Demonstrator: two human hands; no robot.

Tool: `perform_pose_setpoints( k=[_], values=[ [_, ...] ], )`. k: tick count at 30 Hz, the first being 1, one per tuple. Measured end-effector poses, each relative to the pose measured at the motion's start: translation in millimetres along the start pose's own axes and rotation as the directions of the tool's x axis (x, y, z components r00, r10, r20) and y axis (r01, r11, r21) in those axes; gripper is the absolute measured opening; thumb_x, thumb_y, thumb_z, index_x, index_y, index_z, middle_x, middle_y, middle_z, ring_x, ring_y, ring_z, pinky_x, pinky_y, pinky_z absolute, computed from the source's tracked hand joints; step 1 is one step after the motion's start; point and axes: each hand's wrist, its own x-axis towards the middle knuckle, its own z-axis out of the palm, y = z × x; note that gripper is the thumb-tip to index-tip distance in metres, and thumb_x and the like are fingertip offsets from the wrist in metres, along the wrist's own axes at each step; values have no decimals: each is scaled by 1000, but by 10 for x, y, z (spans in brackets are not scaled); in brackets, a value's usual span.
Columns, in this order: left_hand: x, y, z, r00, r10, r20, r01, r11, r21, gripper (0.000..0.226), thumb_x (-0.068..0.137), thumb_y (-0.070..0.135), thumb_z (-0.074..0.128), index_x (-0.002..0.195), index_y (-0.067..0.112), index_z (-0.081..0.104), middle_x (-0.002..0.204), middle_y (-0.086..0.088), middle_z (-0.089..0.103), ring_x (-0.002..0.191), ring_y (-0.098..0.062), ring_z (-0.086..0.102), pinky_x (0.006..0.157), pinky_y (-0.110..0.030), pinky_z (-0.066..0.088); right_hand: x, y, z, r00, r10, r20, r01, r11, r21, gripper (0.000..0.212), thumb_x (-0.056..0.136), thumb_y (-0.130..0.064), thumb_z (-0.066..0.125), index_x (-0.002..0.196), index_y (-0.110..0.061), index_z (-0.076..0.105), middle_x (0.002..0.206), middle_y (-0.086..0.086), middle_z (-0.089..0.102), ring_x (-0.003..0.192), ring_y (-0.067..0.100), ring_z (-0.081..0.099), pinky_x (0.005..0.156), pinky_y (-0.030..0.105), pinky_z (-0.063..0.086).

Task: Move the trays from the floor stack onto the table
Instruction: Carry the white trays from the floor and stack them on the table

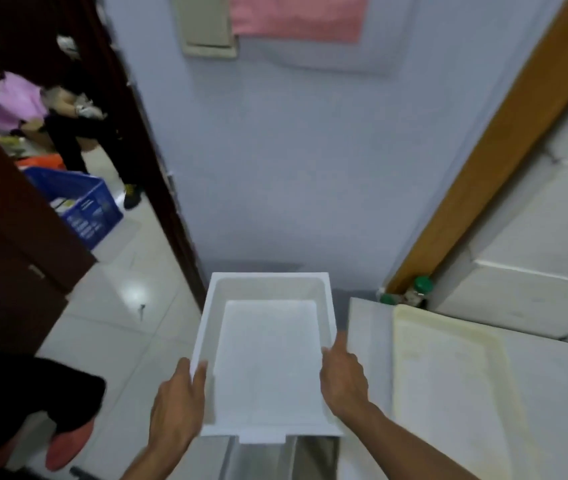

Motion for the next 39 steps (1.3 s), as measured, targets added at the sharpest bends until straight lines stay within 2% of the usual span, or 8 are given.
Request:
perform_pose_setpoints(
  k=[4, 9, 18, 25, 30, 33, 35, 39],
  values=[
    [-382, 623, 340, 996, 31, 78, -27, 998, -54, 35, 95, 49, 36, 77, 20, 42, 71, -10, 62, 68, -33, 60, 66, -39, 51, -102, 661, -602, 994, 92, -54, -93, 995, -18, 45, 102, -30, 30, 144, -16, 20, 111, 9, 68, 96, 28, 67, 82, 39, 56],
    [-788, 1442, 911, 974, 144, 175, -135, 989, -59, 37, 96, 48, 36, 115, 23, 56, 104, -16, 70, 95, -35, 66, 76, -35, 49, -208, 1580, -1292, 961, 212, -175, -214, 977, 12, 41, 101, -32, 30, 136, -11, 26, 104, 14, 70, 95, 34, 67, 79, 41, 54],
    [-1399, 2110, 1478, 894, 218, 392, -224, 974, -31, 22, 99, 42, 32, 97, 21, 40, 78, 4, 58, 75, -19, 58, 68, -35, 48, -354, 2754, -1713, 937, 323, -134, -321, 946, 43, 33, 97, -37, 42, 118, -13, 32, 88, 7, 62, 83, 31, 63, 73, 36, 50],
    [-1451, 2229, 1625, 810, 99, 578, -117, 993, -7, 42, 100, 40, 29, 135, 17, 33, 124, -5, 57, 108, -23, 57, 91, -34, 44, -362, 3028, -1656, 899, 396, -188, -356, 910, 212, 19, 95, -31, 53, 90, -12, 50, 79, 3, 61, 74, 25, 56, 66, 33, 43],
    [-1495, 2296, 1623, 767, 58, 639, -34, 998, -50, 17, 102, 34, 30, 114, 26, 39, 97, 6, 51, 75, -6, 46, 81, -24, 32, -358, 2943, -1737, 854, 380, -356, -300, 918, 259, 16, 95, -29, 51, 86, -16, 46, 79, 2, 57, 72, 25, 53, 62, 31, 40],
    [-1466, 2247, 1717, 767, 6, 641, -44, 998, 43, 48, 101, 37, 29, 141, 9, 31, 134, -12, 49, 116, -26, 48, 95, -31, 36, -364, 2966, -1751, 850, 410, -330, -340, 906, 251, 21, 94, -30, 52, 80, -15, 47, 73, 1, 57, 66, 23, 53, 55, 30, 39],
    [-1442, 2211, 1784, 780, -53, 624, -15, 995, 104, 52, 100, 38, 29, 143, 9, 27, 139, -19, 41, 129, -33, 39, 103, -38, 34, -359, 2976, -1750, 864, 423, -275, -365, 900, 237, 17, 94, -29, 51, 86, -15, 49, 86, 6, 63, 75, 26, 56, 64, 33, 44],
    [-1453, 2252, 1763, 727, -61, 684, 87, 996, -3, 45, 102, 34, 25, 137, 6, 25, 138, -15, 44, 110, -24, 46, 94, -31, 38, -357, 2972, -1695, 898, 427, -104, -382, 876, 295, 33, 96, -22, 48, 124, -4, 49, 119, 19, 63, 109, 37, 60, 88, 37, 46]
  ],
)
